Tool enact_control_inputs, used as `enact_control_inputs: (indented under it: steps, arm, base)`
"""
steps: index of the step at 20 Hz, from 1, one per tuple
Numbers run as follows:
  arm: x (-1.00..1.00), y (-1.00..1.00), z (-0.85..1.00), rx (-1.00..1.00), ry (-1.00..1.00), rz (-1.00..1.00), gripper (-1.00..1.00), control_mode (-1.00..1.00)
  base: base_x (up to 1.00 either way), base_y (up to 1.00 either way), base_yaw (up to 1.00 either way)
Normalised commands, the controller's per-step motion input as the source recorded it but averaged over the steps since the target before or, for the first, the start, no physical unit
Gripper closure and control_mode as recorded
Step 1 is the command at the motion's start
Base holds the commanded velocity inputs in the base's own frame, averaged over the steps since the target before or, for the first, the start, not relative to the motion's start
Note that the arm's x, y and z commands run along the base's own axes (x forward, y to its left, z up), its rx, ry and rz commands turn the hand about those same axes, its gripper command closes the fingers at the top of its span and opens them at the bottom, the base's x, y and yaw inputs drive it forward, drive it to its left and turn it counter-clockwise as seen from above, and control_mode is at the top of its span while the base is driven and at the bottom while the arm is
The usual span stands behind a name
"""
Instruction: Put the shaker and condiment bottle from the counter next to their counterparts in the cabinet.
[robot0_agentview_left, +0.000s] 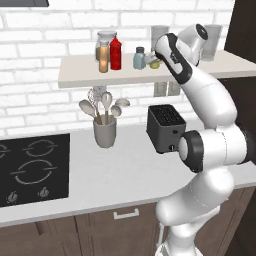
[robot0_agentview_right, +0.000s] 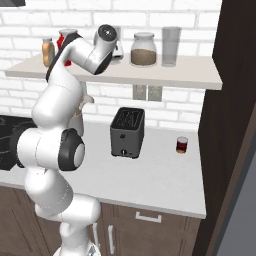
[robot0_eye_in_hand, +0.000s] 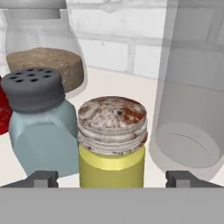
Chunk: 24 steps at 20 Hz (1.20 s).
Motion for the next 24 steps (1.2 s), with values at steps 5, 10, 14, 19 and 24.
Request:
enact_control_inputs:
  steps: [5,10,14,19,24]
  arm:
    - [-0.07,-0.1,0.0,0.0,-0.01,0.05,-1.0,-1.0]
    - [-0.4,-0.14,0.15,0.0,-0.05,0.0,-1.0,-1.0]
    - [-0.63,-0.14,0.17,0.0,-0.05,0.0,-1.0,-1.0]
    - [-0.62,-0.02,0.08,0.0,-0.07,0.0,-1.0,-1.0]
    - [-0.7,0.0,0.02,0.0,-0.1,0.0,-1.0,-1.0]
  base:
    - [0.0,0.0,0.0]
    - [0.0,0.0,0.0]
    - [0.0,0.0,0.0]
    - [0.0,0.0,0.0]
    - [0.0,0.0,0.0]
